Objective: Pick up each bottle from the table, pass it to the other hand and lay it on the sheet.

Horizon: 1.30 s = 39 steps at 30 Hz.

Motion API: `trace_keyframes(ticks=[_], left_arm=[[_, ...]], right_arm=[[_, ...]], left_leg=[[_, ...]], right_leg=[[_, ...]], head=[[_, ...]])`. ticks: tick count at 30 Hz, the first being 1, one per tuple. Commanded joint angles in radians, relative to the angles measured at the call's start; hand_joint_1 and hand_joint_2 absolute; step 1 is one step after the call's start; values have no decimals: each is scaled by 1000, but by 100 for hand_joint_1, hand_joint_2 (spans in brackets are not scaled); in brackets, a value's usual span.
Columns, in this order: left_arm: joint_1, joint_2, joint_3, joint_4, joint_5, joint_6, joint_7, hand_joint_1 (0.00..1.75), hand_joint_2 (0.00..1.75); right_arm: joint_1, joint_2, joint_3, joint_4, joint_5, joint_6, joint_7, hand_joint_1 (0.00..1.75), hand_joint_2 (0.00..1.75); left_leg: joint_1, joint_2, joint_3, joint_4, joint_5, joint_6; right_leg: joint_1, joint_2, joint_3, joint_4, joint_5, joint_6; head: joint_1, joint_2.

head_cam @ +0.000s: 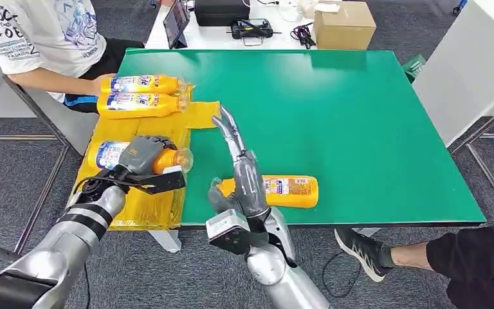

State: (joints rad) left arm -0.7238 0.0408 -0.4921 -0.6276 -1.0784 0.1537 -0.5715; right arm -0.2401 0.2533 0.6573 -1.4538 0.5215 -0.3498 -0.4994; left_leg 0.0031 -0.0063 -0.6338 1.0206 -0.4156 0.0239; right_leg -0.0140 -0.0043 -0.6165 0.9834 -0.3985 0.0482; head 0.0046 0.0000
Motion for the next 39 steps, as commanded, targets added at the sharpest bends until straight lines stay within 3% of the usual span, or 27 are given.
trace_keyframes(ticks=[1,10,11,17,18,22,29,30,31,37,38,39], left_arm=[[-96,50,-136,127,-49,-22,29,175,175],[-132,81,-227,202,-88,-32,40,175,175],[-134,81,-226,209,-77,-47,33,175,175],[-121,83,-217,210,-47,-69,15,175,175],[-121,83,-217,210,-47,-69,15,175,175],[-110,79,-201,215,25,-145,-7,175,175],[-103,87,-180,227,144,-278,-47,175,175],[-99,89,-175,225,161,-296,-56,175,175],[-94,92,-173,221,180,-317,-61,175,175],[-91,93,-173,216,191,-326,-63,175,175],[-89,98,-176,212,216,-358,-70,140,175],[-89,100,-175,212,234,-376,-72,42,175]], right_arm=[[-45,-40,32,82,-7,26,4,0,0],[-51,-38,41,133,-16,55,-11,0,0],[-53,-37,42,140,-16,56,-11,0,0],[-54,-35,45,151,-17,61,-11,0,0],[-54,-35,45,151,-17,61,-11,0,0],[-61,-33,55,165,-16,68,-11,0,0],[-76,-27,65,191,-30,78,-12,0,0],[-78,-26,67,195,-31,78,-13,0,0],[-80,-25,67,199,-34,77,-14,0,0],[-81,-26,68,199,-35,77,-15,0,0],[-83,-25,69,202,-38,78,-16,0,0],[-85,-25,71,205,-39,77,-17,0,0]], left_leg=[[1,1,2,0,-1,-1],[1,2,4,0,-1,-1],[2,3,10,1,-5,-2],[1,1,3,0,-1,-1],[1,2,10,0,-4,-2],[0,1,2,-1,0,0],[1,2,4,-1,-1,-1],[1,3,11,0,-4,-2],[1,3,6,-1,-2,-1],[1,4,10,-2,-3,-1],[0,2,4,-1,-1,0],[0,3,7,-1,-2,-1]], right_leg=[[1,1,2,-1,0,-1],[1,1,4,-1,-1,-1],[2,2,10,0,-4,-3],[1,1,3,-1,-1,-1],[2,2,10,0,-3,-3],[0,1,2,-1,0,-1],[1,2,4,0,-1,-1],[2,3,10,0,-4,-3],[1,3,5,-1,-1,-2],[1,4,10,-1,-2,-3],[0,2,4,0,0,-1],[0,3,6,0,-1,-2]], head=[[0,0],[0,0],[0,0],[0,0],[0,0],[0,0],[0,0],[0,0],[0,0],[0,0],[0,0],[0,0]])
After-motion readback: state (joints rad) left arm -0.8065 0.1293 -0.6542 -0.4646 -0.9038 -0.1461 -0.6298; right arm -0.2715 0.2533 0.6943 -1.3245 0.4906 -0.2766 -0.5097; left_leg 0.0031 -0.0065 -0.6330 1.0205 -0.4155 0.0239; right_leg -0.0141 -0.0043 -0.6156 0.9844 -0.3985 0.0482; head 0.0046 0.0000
